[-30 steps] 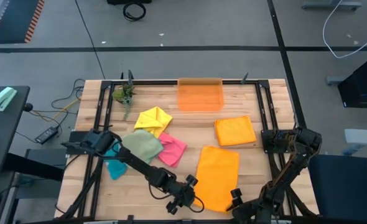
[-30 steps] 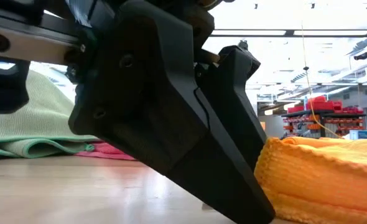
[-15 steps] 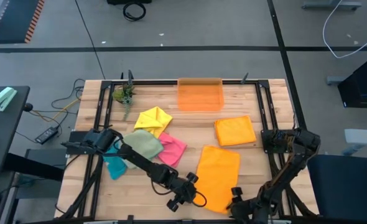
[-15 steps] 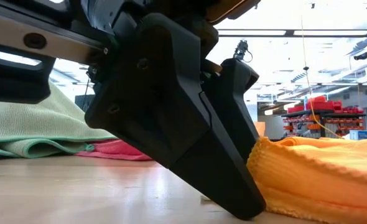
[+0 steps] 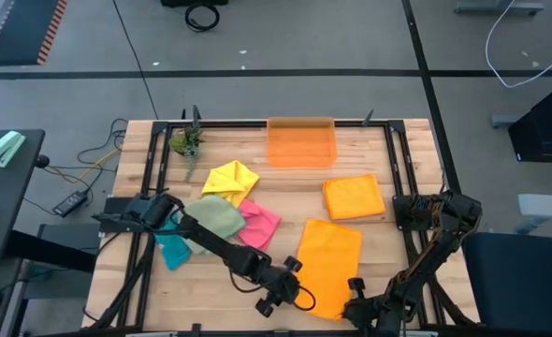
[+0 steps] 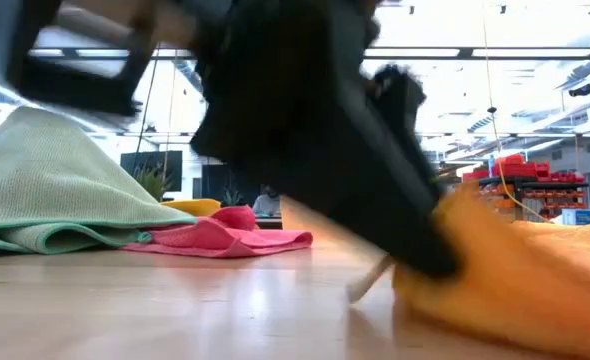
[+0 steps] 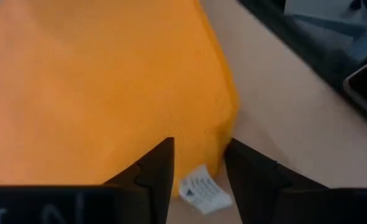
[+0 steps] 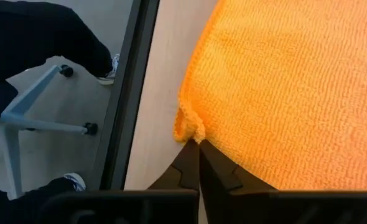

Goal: Fold microfiber towels
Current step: Fold the left orange microfiber cloth

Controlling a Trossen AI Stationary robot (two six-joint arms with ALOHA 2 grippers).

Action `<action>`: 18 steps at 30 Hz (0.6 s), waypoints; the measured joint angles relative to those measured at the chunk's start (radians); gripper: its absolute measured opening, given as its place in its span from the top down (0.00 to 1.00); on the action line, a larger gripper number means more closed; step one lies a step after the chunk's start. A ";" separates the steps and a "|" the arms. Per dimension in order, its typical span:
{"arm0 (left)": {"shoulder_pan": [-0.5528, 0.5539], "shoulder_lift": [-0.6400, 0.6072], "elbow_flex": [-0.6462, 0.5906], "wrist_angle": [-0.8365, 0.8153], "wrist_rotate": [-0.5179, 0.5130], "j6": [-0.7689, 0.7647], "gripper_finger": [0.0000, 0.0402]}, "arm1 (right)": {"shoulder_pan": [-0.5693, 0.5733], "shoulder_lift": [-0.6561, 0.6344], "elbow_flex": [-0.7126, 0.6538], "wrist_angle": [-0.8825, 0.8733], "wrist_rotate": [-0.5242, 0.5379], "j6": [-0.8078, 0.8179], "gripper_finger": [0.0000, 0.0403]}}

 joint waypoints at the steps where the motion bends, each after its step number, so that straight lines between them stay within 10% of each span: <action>1: 0.000 -0.010 0.006 0.009 0.003 0.001 0.64 | 0.000 0.000 0.000 -0.002 0.000 0.000 0.98; 9: 0.020 -0.039 0.006 -0.092 -0.048 0.022 0.71 | 0.000 0.000 0.000 -0.004 -0.001 -0.002 0.98; 13: 0.081 -0.030 0.004 -0.121 -0.209 -0.189 0.76 | 0.001 0.000 0.000 -0.004 0.003 -0.002 0.98; 18: 0.205 -0.042 0.006 -0.083 -0.168 -0.302 0.81 | 0.001 0.000 -0.001 -0.003 0.003 -0.001 0.98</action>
